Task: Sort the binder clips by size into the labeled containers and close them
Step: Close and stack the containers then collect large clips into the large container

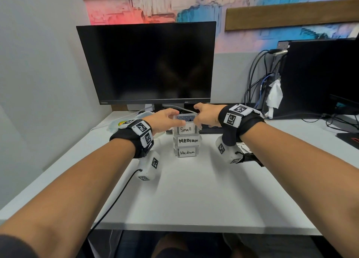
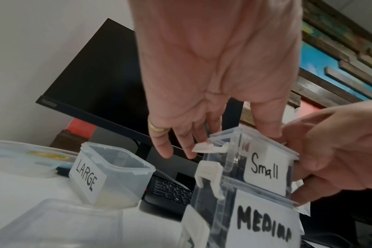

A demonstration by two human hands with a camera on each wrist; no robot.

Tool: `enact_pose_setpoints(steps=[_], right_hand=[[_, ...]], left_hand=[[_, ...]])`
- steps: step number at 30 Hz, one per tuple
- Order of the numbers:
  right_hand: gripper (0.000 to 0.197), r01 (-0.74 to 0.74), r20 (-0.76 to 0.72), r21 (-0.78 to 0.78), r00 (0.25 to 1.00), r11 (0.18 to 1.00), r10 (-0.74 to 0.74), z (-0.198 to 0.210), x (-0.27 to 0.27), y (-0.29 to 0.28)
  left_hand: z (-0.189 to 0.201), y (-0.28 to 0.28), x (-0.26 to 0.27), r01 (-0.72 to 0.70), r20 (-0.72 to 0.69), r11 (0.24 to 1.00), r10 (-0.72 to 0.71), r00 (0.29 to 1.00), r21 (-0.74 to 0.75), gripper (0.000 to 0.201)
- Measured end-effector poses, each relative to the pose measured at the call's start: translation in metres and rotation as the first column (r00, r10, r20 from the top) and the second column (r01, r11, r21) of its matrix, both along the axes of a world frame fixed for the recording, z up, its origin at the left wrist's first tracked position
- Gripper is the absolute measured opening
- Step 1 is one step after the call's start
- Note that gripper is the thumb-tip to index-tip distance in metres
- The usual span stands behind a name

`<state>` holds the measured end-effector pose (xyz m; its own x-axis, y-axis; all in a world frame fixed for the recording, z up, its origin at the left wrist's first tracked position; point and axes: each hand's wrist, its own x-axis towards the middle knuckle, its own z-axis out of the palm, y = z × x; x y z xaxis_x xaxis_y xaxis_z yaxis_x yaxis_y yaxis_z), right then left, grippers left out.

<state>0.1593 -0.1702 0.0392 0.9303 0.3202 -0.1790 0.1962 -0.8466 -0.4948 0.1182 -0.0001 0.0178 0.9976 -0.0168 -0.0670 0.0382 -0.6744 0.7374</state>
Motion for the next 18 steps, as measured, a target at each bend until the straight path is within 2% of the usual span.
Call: enact_pose_setpoints(steps=[2, 5, 7, 10, 12, 14, 18], right_hand=[[0.072, 0.056, -0.05, 0.061, 0.997, 0.997, -0.053, -0.003, 0.004, 0.0], [0.046, 0.103, -0.045, 0.069, 0.994, 0.992, -0.1, -0.012, 0.002, -0.003], [0.039, 0.1, -0.032, 0.02, 0.995, 0.995, -0.099, -0.019, 0.003, -0.005], [0.032, 0.12, -0.128, -0.006, 0.984, 0.993, -0.12, -0.028, 0.004, -0.005], [0.028, 0.082, -0.152, -0.039, 0.985, 0.996, -0.087, -0.03, 0.0, -0.006], [0.028, 0.042, -0.118, -0.046, 0.992, 0.998, -0.047, -0.032, -0.004, -0.009], [0.011, 0.053, -0.041, 0.096, 0.998, 0.994, -0.05, -0.03, -0.008, -0.016]], left_hand=[[-0.001, -0.001, 0.001, -0.01, 0.01, 1.0, 0.01, 1.0, 0.014, 0.067], [-0.002, -0.002, 0.003, -0.021, 0.008, 1.0, 0.021, 1.0, -0.016, 0.068], [-0.002, -0.002, 0.005, -0.031, 0.004, 0.999, 0.031, 1.0, -0.038, 0.067], [-0.003, -0.001, 0.006, -0.032, -0.002, 0.998, 0.032, 0.999, -0.05, 0.066], [-0.004, 0.0, 0.007, -0.029, -0.006, 0.998, 0.029, 1.0, -0.059, 0.066], [-0.004, 0.0, 0.008, -0.026, -0.007, 0.998, 0.026, 1.0, -0.055, 0.067], [-0.004, 0.0, 0.008, -0.029, -0.013, 0.999, 0.029, 0.999, -0.04, 0.067]])
